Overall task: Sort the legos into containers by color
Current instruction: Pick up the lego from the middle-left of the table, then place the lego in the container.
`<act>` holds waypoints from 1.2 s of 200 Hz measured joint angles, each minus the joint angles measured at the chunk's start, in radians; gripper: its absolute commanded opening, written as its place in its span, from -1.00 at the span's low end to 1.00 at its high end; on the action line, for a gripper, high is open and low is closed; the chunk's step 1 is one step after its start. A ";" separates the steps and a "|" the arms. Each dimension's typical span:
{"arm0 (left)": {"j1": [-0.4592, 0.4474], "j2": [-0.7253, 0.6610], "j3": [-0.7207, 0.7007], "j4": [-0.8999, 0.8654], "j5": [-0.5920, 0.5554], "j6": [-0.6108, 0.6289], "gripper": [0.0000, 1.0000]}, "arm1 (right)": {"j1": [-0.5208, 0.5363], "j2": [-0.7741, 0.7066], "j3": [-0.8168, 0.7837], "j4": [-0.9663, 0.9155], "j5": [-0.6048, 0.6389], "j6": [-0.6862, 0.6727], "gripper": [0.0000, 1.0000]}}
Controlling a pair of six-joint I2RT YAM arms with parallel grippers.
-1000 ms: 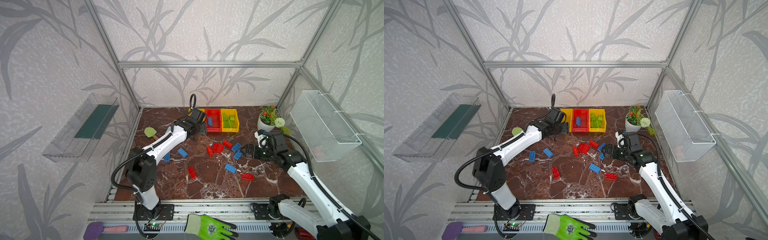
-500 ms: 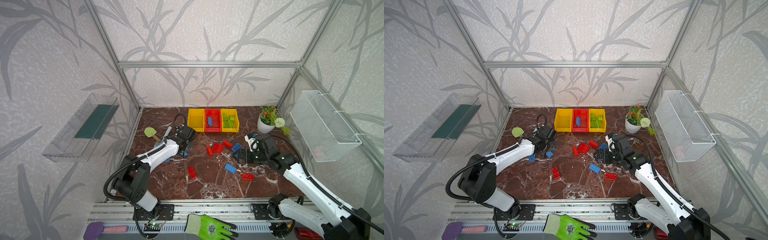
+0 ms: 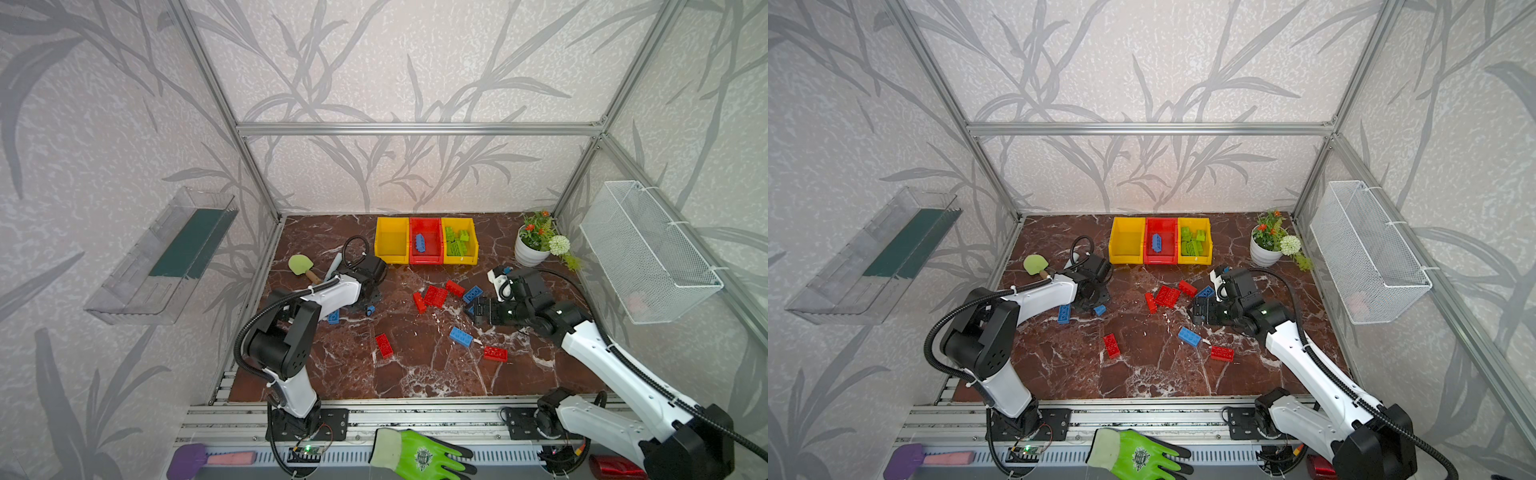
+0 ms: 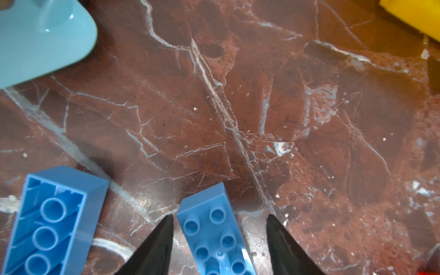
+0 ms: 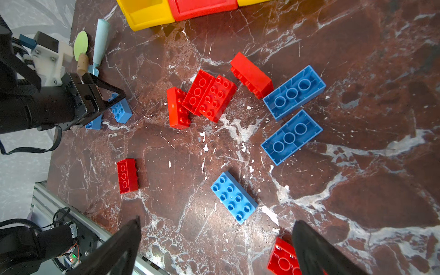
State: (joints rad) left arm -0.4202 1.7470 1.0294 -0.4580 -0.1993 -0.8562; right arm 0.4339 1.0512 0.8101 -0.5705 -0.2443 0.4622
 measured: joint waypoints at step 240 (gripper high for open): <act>-0.090 0.477 1.043 -0.313 -0.037 0.213 -0.96 | -0.066 0.008 0.011 -0.009 0.035 -0.041 0.98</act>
State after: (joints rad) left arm -0.5098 2.2238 2.0720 -0.7708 -0.2367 -0.6430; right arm 0.3679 1.0592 0.8215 -0.5793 -0.2096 0.4213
